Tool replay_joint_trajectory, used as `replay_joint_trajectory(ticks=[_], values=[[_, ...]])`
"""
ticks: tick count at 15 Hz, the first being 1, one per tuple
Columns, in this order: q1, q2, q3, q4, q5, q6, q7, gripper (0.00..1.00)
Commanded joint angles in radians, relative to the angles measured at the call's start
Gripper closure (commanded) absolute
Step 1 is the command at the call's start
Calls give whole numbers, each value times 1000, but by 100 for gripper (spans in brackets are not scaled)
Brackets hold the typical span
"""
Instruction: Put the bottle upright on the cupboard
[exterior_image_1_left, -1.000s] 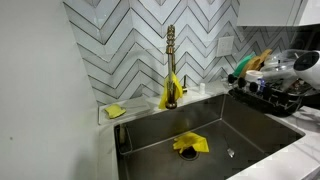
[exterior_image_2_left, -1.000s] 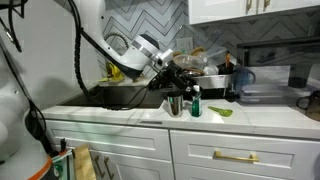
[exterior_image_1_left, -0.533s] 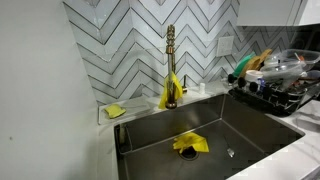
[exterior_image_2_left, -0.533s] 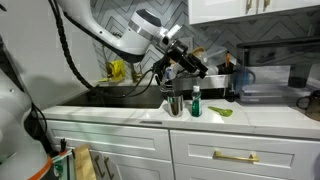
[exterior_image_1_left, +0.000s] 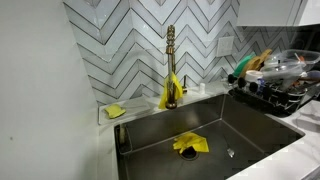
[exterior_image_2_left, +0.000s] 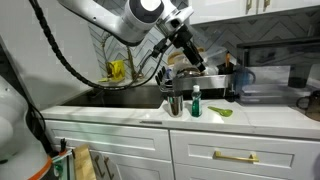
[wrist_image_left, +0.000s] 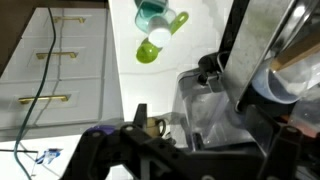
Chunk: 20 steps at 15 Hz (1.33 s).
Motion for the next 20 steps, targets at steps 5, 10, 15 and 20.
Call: replay_joint_trajectory(ticks=[5,10,15,20], values=[[214,-102,-178,58,364,-308,-573,0],[45,-77,-55,145,477,-546,-915,0],[-61,-48,30,209,480,-720,-1165,0],[-102,-49,69,207,474,-717,-1183,0]])
